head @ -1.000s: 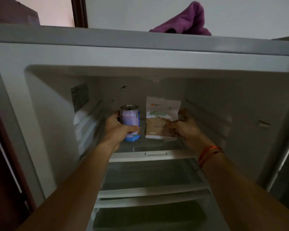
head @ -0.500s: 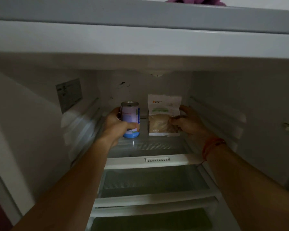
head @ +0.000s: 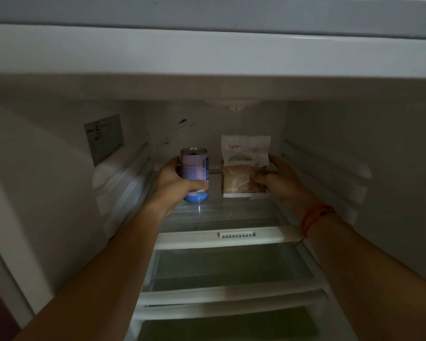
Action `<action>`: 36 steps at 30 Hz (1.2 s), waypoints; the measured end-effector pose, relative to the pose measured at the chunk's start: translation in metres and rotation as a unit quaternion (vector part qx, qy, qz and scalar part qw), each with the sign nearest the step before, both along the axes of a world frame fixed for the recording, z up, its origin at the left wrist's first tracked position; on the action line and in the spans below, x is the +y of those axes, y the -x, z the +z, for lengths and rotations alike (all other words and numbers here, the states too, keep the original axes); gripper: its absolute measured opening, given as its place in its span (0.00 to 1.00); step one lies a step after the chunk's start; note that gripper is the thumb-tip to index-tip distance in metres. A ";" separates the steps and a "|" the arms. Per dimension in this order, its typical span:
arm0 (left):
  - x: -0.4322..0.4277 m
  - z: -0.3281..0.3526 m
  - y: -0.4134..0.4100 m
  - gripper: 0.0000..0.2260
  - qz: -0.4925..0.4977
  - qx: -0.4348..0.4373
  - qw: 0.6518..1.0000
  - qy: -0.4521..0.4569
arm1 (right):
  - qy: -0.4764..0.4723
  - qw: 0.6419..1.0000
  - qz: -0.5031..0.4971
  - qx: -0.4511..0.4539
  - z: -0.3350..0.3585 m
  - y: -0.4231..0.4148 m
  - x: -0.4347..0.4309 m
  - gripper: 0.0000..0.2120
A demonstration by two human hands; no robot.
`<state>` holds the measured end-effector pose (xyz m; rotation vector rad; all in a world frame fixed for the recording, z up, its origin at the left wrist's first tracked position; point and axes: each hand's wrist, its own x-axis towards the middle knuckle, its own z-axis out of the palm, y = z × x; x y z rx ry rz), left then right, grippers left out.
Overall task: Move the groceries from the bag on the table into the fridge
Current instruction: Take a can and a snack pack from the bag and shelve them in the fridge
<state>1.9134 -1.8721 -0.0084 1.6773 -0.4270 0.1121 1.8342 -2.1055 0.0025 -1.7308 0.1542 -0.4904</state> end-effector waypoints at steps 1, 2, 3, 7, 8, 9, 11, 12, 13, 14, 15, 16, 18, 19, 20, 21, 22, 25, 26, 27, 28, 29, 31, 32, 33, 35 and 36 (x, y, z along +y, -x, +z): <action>0.000 0.000 0.000 0.23 0.001 -0.001 1.000 -0.002 | -0.010 1.000 0.000 0.000 -0.001 0.000 0.000 0.20; 0.000 -0.001 0.000 0.24 0.003 -0.002 1.000 -0.004 | -0.020 1.000 -0.001 0.000 -0.002 -0.001 0.000 0.21; 0.001 -0.002 0.001 0.26 0.006 -0.002 1.000 -0.006 | -0.021 1.000 -0.004 0.003 -0.003 -0.001 0.000 0.23; 0.001 -0.003 0.003 0.27 0.015 -0.004 1.000 -0.007 | -0.015 1.000 -0.013 0.010 -0.007 -0.001 -0.005 0.30; 0.001 -0.004 0.003 0.27 0.017 -0.004 1.000 -0.006 | -0.013 1.000 -0.014 0.011 -0.007 -0.001 -0.007 0.32; 0.001 -0.004 0.004 0.26 0.018 -0.005 1.000 -0.006 | -0.007 1.000 -0.015 0.014 -0.007 -0.001 -0.008 0.32; 0.003 -0.003 0.006 0.25 0.017 -0.006 1.000 -0.003 | 0.000 1.000 -0.018 0.017 -0.007 -0.002 -0.009 0.33; 0.004 -0.002 0.007 0.25 0.015 -0.006 1.000 -0.002 | -0.004 1.000 -0.023 0.017 -0.008 -0.003 -0.009 0.34; 0.004 -0.002 0.008 0.25 0.011 -0.005 1.000 -0.003 | -0.009 0.999 -0.031 0.016 -0.009 -0.003 -0.010 0.35; 0.005 -0.002 0.009 0.25 0.009 -0.003 1.000 -0.003 | -0.016 0.999 -0.038 0.016 -0.009 -0.004 -0.010 0.36; 0.006 -0.001 0.009 0.26 0.008 -0.001 1.000 -0.006 | -0.018 0.999 -0.041 0.017 -0.009 -0.003 -0.011 0.37; 0.008 -0.002 0.009 0.27 0.008 -0.001 1.000 -0.007 | -0.019 0.999 -0.041 0.019 -0.009 -0.003 -0.011 0.39; 0.010 -0.003 0.009 0.30 0.014 0.003 1.000 -0.012 | -0.004 0.999 -0.037 0.025 -0.008 0.001 -0.010 0.41; 0.011 -0.003 0.010 0.32 0.016 0.006 1.000 -0.018 | 0.004 0.999 -0.039 0.026 -0.007 0.004 -0.008 0.41; 0.012 -0.004 0.010 0.34 0.019 0.007 1.000 -0.024 | 0.006 0.998 -0.049 0.027 -0.006 0.006 -0.007 0.41; 0.013 -0.004 0.013 0.35 0.023 0.008 0.999 -0.031 | 0.012 0.998 -0.062 0.025 -0.006 0.009 -0.007 0.41; 0.014 -0.003 0.015 0.37 0.029 0.009 0.999 -0.037 | 0.020 0.997 -0.071 0.025 -0.006 0.011 -0.006 0.43; 0.018 -0.003 0.022 0.43 0.043 0.000 0.998 -0.051 | 0.053 0.995 -0.083 0.024 -0.006 0.019 -0.002 0.43; 0.019 -0.001 0.027 0.44 0.049 -0.006 0.997 -0.062 | 0.069 0.993 -0.092 0.024 -0.006 0.023 0.001 0.42; 0.021 0.001 0.034 0.43 0.054 -0.012 0.996 -0.074 | 0.085 0.991 -0.101 0.021 -0.005 0.026 0.002 0.41; 0.023 0.003 0.041 0.42 0.058 -0.020 0.995 -0.084 | 0.099 0.989 -0.104 0.020 -0.004 0.032 0.006 0.41; 0.025 0.004 0.047 0.40 0.064 -0.027 0.993 -0.091 | 0.112 0.988 -0.104 0.018 -0.003 0.038 0.009 0.41; 0.030 0.004 0.057 0.40 0.083 -0.053 0.989 -0.108 | 0.127 0.986 -0.110 0.017 -0.003 0.047 0.013 0.44; 0.033 0.005 0.062 0.41 0.093 -0.067 0.986 -0.124 | 0.131 0.985 -0.109 0.020 -0.004 0.052 0.015 0.45; 0.036 0.006 0.069 0.42 0.102 -0.079 0.981 -0.142 | 0.137 0.984 -0.108 0.021 -0.004 0.057 0.017 0.44; 0.042 0.008 0.082 0.42 0.108 -0.105 0.973 -0.173 | 0.156 0.982 -0.104 0.018 0.000 0.074 0.026 0.43; 0.045 0.008 0.089 0.42 0.110 -0.117 0.970 -0.184 | 0.169 0.980 -0.104 0.013 0.001 0.082 0.030 0.43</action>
